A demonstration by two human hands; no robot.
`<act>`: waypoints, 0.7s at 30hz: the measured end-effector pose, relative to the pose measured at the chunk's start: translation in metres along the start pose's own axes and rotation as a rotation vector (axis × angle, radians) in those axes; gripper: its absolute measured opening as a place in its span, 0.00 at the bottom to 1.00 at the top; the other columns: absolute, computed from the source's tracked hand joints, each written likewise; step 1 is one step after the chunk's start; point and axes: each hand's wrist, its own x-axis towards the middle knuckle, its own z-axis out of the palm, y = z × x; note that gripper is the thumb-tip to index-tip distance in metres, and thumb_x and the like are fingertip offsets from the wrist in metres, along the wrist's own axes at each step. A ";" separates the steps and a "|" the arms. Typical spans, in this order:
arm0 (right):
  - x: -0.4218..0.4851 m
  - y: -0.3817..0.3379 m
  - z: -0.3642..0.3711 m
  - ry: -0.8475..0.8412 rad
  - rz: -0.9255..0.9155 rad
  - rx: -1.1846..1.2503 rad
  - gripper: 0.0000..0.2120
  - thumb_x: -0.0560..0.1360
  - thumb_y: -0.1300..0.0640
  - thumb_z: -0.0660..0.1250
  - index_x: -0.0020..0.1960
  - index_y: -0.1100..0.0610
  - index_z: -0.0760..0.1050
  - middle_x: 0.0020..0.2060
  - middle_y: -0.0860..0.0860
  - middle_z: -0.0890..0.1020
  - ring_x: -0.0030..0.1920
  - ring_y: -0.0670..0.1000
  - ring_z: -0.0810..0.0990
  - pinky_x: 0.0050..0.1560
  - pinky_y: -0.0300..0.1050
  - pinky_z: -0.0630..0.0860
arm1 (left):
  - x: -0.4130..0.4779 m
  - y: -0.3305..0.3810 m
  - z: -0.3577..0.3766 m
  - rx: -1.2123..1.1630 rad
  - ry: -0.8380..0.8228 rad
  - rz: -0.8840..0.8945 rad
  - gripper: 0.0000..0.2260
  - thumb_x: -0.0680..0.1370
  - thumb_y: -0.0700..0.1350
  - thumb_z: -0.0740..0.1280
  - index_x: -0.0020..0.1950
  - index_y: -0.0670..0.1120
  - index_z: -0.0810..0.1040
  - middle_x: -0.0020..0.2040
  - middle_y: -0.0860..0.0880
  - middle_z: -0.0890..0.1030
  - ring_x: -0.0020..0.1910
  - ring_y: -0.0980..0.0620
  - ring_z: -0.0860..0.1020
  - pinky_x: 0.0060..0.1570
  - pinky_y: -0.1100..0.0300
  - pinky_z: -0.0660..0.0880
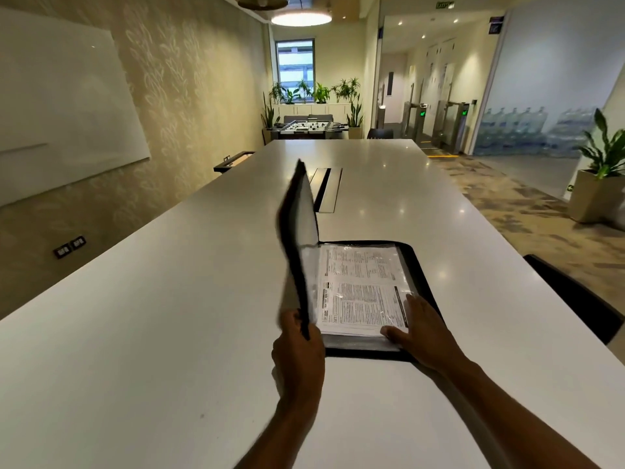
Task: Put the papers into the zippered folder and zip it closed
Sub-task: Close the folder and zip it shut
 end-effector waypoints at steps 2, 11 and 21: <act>-0.001 0.002 -0.002 -0.001 0.038 0.066 0.37 0.71 0.42 0.71 0.72 0.57 0.61 0.70 0.55 0.69 0.68 0.54 0.69 0.64 0.46 0.68 | -0.003 0.003 0.002 0.055 -0.039 0.091 0.08 0.76 0.43 0.64 0.51 0.54 0.70 0.39 0.50 0.83 0.38 0.46 0.80 0.33 0.58 0.72; -0.016 0.009 -0.024 0.311 0.435 0.884 0.07 0.69 0.56 0.62 0.35 0.57 0.76 0.32 0.53 0.80 0.36 0.53 0.77 0.34 0.43 0.71 | -0.017 0.010 0.007 0.304 -0.298 0.442 0.07 0.76 0.40 0.64 0.50 0.51 0.76 0.37 0.53 0.81 0.34 0.54 0.80 0.34 0.66 0.72; -0.027 0.024 -0.036 0.120 0.473 1.224 0.14 0.74 0.52 0.70 0.52 0.62 0.83 0.48 0.58 0.86 0.48 0.58 0.86 0.50 0.54 0.81 | -0.020 0.012 0.009 0.471 -0.373 0.520 0.09 0.79 0.38 0.57 0.50 0.49 0.75 0.41 0.49 0.81 0.39 0.48 0.81 0.38 0.55 0.77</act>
